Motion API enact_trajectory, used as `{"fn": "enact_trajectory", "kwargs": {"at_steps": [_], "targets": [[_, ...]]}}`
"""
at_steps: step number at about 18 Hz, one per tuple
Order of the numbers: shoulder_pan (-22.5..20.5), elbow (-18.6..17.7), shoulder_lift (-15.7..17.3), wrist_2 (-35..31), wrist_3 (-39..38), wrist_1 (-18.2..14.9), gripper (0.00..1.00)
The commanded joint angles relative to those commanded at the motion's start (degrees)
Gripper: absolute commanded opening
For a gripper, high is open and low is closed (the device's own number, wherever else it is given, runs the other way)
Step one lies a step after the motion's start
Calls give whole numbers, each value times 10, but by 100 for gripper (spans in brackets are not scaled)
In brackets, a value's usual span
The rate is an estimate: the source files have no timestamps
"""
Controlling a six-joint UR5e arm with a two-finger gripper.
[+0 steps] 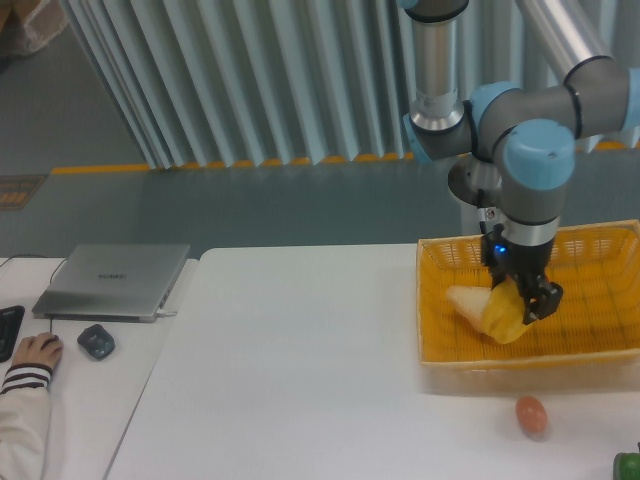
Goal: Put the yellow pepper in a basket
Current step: 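Lower the pepper into the basket and open the gripper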
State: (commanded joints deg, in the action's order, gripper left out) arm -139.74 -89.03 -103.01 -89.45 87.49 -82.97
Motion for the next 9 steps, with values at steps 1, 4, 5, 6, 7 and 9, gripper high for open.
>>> {"fn": "enact_trajectory", "kwargs": {"at_steps": [1, 4, 5, 6, 7, 9], "targets": [[1, 0, 0, -17, 16, 0, 68], [-2, -1, -1, -60, 69, 0, 68], [-5, -1, -1, -67, 89, 1, 68], [-8, -1, -2, -71, 101, 2, 68], [-7, -2, -3, -75, 102, 4, 68], [-7, -7, -3, -73, 103, 4, 70]]}}
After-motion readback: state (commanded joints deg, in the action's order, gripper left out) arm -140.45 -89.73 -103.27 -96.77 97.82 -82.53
